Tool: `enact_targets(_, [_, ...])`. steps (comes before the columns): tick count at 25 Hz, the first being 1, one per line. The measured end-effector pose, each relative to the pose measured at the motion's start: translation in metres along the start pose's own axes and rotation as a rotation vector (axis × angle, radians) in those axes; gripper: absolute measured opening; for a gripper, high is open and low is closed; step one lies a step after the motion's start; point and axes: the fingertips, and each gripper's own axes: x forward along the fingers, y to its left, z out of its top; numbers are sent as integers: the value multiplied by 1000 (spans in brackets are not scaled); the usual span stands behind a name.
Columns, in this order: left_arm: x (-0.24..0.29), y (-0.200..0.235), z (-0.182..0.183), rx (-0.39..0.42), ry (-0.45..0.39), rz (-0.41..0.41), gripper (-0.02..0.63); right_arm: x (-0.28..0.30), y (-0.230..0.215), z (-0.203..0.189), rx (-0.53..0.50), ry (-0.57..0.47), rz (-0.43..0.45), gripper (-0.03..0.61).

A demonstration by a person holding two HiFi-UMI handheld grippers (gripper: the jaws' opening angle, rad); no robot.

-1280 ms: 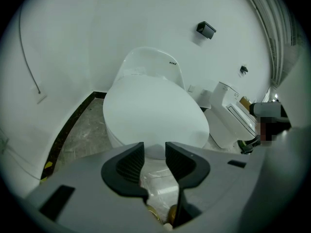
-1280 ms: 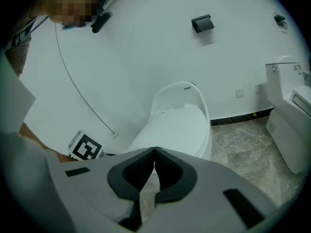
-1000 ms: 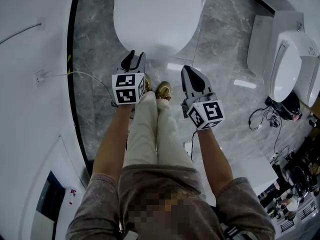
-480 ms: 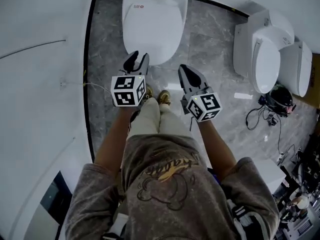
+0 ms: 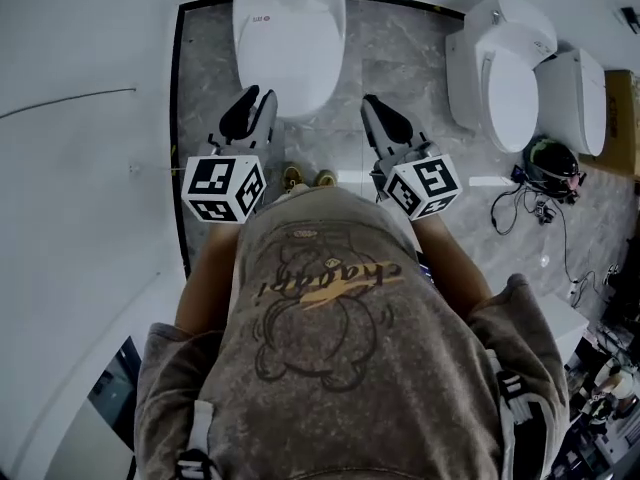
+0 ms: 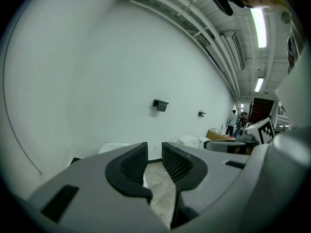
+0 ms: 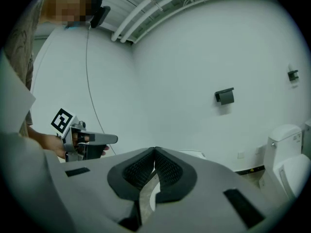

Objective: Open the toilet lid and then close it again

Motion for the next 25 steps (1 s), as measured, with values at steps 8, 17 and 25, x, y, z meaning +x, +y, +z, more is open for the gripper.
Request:
enact_targets(8, [-26, 4, 17, 34, -156, 44, 15, -31, -15, 23, -87, -94, -86, 26])
enact_targets(17, [-26, 18, 2, 51, -196, 105, 9, -17, -15, 15, -85, -114, -90, 26])
enact_targets(25, [-26, 17, -2, 66, -177, 105, 9, -15, -16, 9, -84, -111, -103, 26])
